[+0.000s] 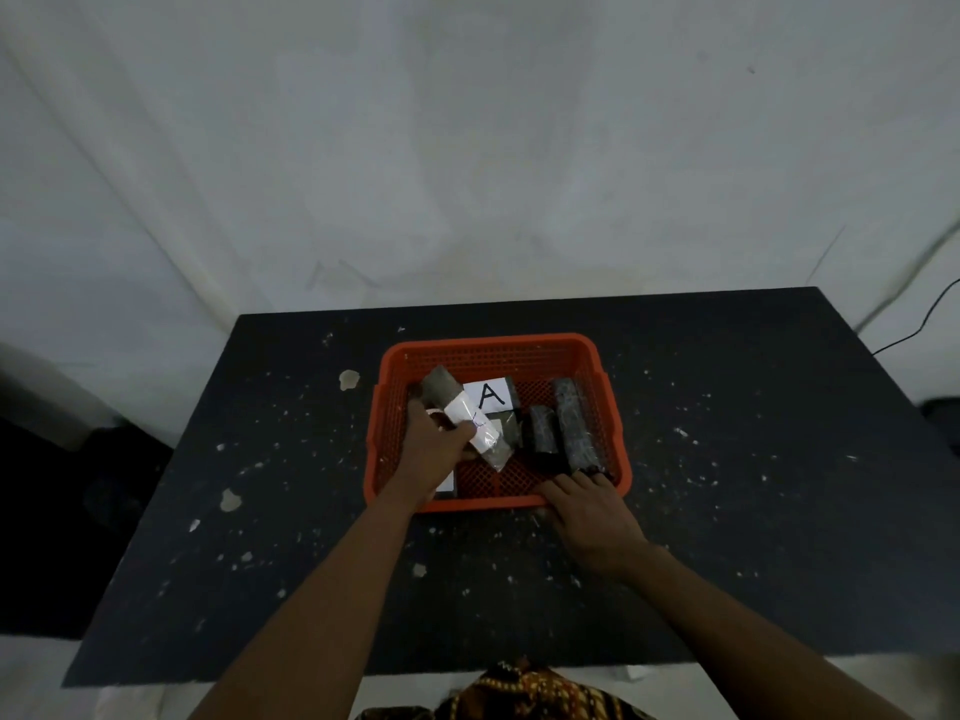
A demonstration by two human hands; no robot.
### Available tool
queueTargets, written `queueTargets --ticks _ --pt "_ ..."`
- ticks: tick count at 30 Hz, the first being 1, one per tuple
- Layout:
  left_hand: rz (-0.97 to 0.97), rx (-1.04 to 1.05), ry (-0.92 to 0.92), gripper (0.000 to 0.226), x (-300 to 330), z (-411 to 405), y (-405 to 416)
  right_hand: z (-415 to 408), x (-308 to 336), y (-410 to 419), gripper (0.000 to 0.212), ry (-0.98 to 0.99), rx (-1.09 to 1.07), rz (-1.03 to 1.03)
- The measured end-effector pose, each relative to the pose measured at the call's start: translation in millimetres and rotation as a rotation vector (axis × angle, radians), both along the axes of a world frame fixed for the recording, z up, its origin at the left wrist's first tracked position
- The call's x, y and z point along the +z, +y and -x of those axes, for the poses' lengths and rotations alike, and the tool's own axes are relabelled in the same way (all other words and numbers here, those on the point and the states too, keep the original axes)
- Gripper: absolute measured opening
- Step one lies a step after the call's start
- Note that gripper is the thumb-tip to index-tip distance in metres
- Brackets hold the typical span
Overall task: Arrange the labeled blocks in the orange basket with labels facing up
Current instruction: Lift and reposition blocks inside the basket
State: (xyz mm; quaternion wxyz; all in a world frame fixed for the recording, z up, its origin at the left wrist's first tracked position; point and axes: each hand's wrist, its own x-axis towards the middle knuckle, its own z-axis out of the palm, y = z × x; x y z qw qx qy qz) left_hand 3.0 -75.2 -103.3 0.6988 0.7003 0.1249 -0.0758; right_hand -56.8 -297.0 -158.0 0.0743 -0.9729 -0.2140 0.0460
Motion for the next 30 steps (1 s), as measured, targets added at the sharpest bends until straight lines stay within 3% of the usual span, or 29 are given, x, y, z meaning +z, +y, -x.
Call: queueTargets --ticks 5,8,13,20,30 --pt "-0.628 -0.453 -0.2 0.045 0 -5 1 1 5 0 0.033 0.03 0.001 -0.025" --pt "-0.815 -0.644 -0.182 0.046 -6 -7 -5 3 6 -2 0.032 0.064 -0.035 -0.167" --pt "-1.02 -0.757 -0.141 0.036 -12 -12 -7 4 10 -7 0.028 0.073 -0.071 -0.29" --pt "-1.039 -0.899 -0.093 0.044 -24 -17 -17 3 9 -6 0.028 0.043 -0.075 -0.283" --pt "-0.996 -0.891 -0.13 0.038 -43 -20 -26 10 9 -9 0.031 0.033 -0.103 -0.3"
